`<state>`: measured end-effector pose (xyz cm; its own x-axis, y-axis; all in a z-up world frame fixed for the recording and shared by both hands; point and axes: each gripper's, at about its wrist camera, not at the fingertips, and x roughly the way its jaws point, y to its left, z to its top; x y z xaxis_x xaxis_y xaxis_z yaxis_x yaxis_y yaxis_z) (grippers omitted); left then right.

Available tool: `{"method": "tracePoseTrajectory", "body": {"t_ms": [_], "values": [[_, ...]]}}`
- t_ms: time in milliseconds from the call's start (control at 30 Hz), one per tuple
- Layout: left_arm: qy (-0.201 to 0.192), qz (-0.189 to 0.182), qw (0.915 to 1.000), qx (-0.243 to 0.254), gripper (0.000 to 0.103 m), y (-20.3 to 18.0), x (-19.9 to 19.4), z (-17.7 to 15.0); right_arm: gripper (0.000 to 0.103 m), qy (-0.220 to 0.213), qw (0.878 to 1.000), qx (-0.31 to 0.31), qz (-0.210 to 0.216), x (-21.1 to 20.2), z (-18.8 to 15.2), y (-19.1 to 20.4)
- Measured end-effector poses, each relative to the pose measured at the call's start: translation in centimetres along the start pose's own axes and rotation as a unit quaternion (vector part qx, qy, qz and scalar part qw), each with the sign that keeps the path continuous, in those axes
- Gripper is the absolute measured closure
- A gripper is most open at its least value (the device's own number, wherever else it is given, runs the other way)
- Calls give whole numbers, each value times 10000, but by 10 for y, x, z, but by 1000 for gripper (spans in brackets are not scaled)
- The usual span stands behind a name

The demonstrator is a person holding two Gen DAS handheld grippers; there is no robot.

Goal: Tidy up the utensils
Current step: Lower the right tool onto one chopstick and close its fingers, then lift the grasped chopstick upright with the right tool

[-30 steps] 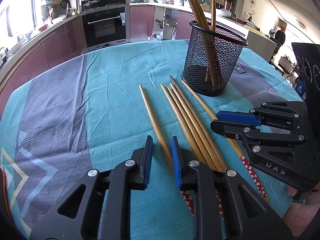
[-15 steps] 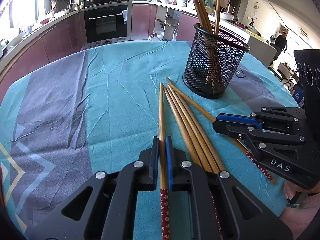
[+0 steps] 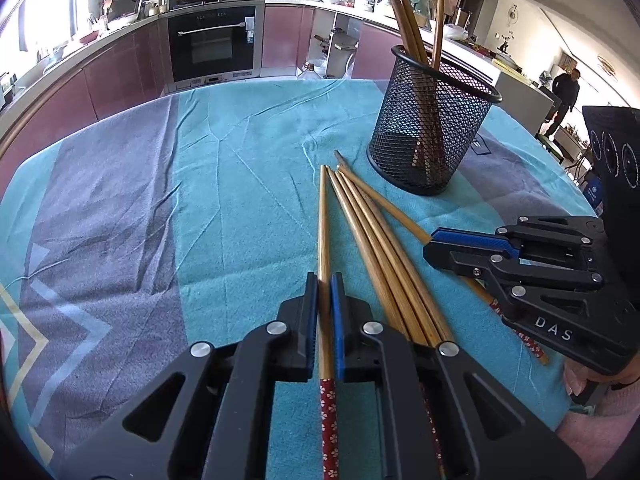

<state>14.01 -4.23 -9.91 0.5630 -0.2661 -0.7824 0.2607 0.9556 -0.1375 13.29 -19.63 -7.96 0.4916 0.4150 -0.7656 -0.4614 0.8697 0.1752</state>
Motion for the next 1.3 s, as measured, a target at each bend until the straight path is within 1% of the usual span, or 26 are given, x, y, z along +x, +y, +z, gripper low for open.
{"method": "tracePoseTrajectory", "body": {"t_ms": [67,133,267,400,600,1100,1300], "values": [[5,25,10000,63,95,-2,1,0,95,10,10000,-47,-26,3,1,2],[10,12,10000,89,91,-3,2,1,94,16,9999,-96,-65,5,2,4],[6,76,9998,174,90,-6,4,3,94,12,9998,-162,-92,8,5,6],[2,90,9998,155,90,-6,4,4,98,-7,9999,-117,-70,7,4,5],[-6,89,10000,24,96,-3,3,5,98,-40,10000,5,71,4,3,1],[-95,-41,9999,-105,96,0,-8,4,98,-215,9992,114,330,-13,2,-7],[-96,-65,9998,-132,96,0,-11,3,98,-223,9991,127,344,-15,2,-8]]}}
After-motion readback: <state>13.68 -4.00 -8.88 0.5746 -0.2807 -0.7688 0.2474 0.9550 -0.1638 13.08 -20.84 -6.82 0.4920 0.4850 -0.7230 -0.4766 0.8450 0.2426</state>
